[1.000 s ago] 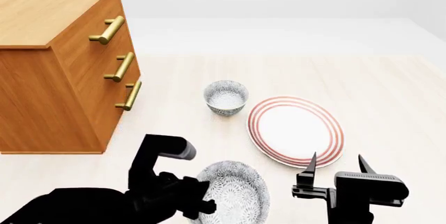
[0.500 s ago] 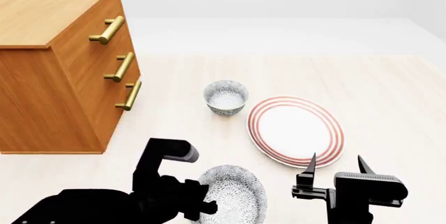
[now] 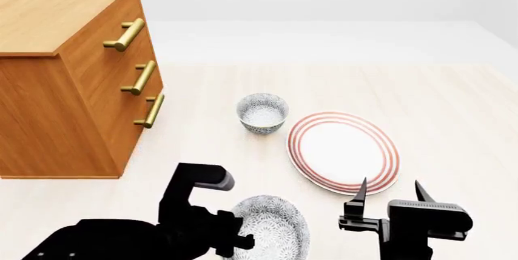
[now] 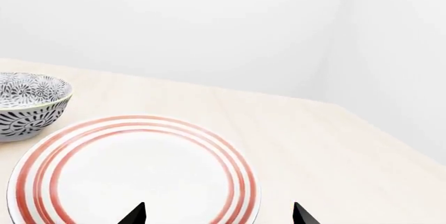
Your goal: Stack the bowl in the middle on the bowl at the back.
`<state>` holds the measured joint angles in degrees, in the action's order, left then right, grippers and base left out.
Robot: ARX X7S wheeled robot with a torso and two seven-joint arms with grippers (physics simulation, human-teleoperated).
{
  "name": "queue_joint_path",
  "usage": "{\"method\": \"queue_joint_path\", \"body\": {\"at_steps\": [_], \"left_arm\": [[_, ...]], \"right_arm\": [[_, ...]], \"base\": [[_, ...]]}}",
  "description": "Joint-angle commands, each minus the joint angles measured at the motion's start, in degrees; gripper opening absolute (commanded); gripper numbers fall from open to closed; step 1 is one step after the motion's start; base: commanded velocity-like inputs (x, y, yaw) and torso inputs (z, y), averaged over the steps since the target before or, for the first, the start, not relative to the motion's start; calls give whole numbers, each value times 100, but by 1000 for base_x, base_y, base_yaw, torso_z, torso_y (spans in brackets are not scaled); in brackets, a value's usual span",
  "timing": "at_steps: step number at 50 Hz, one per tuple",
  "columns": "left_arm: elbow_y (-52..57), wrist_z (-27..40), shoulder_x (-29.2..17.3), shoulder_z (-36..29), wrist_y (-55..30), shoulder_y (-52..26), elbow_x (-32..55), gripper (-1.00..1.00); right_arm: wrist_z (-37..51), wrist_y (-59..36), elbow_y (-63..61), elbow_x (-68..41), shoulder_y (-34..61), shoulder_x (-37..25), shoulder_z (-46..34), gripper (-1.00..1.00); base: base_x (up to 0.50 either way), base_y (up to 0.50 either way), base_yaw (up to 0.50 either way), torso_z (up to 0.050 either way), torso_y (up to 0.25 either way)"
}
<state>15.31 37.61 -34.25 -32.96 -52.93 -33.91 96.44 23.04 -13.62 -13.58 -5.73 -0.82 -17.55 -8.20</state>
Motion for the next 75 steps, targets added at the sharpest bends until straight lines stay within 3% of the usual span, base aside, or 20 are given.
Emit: {"method": "queue_joint_path", "body": {"at_steps": [1, 9, 10, 34, 58, 69, 75], "left_arm": [[-116, -55, 63, -64, 5, -47, 0, -100], [-121, -98, 70, -99, -8, -58, -15, -100], [-113, -109, 69, -100, -7, -55, -18, 100], [202, -152, -46, -71, 3, -47, 72, 100], [1462, -81, -628, 696, 412, -85, 566, 100], [1811, -253, -799, 1108, 768, 96, 108, 100], [2226, -444, -796, 1320, 1182, 490, -1266, 100]], "right_arm": [[17, 14, 36, -16, 21, -6, -19, 100], [23, 28, 51, -29, 23, -15, -31, 100], [22, 25, 52, -29, 24, -18, -36, 100], [43, 48, 70, -78, -8, -66, -48, 100], [80, 42, 111, -96, 31, -77, -97, 100], [127, -16, -53, -91, -16, -108, -105, 100], [230, -118, -482, -92, -122, -147, -36, 100]], "base": [[0, 0, 0, 0, 0], [0, 0, 0, 0, 0], [0, 0, 0, 0, 10], [0, 0, 0, 0, 0], [0, 0, 0, 0, 0], [0, 0, 0, 0, 0], [0, 0, 0, 0, 0]]}}
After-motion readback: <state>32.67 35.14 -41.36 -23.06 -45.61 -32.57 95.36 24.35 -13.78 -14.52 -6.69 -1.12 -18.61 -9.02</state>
